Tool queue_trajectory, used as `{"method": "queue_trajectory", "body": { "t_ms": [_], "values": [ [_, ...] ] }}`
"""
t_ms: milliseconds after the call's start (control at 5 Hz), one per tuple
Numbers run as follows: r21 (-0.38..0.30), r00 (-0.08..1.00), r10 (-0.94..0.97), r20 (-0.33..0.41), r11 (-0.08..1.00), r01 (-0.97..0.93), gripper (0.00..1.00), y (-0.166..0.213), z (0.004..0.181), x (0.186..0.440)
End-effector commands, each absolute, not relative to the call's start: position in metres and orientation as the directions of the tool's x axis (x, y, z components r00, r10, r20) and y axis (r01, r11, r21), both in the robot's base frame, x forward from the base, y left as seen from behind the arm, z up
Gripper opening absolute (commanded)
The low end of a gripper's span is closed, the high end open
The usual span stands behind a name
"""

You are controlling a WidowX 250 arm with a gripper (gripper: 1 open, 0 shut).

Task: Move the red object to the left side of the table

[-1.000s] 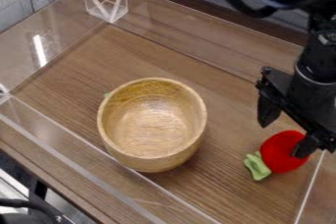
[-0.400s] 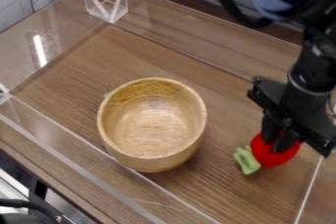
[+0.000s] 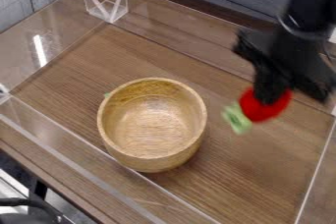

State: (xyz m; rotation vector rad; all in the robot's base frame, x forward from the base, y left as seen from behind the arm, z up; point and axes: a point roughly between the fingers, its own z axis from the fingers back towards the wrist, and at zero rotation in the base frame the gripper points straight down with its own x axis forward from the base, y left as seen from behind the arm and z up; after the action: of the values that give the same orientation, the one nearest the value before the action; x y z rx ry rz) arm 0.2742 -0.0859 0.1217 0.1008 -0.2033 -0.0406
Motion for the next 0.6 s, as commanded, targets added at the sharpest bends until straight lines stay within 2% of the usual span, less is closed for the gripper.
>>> {"method": "queue_trajectory", "body": {
  "t_ms": [0,400],
  "values": [
    [0.074,0.965,0.070,0.253,0.993,-0.091,0.00,-0.069,0.136,0.280],
    [0.069,0.950,0.196,0.243,0.973,-0.218,0.00,-0.022,0.138,0.277]
  ]
}}
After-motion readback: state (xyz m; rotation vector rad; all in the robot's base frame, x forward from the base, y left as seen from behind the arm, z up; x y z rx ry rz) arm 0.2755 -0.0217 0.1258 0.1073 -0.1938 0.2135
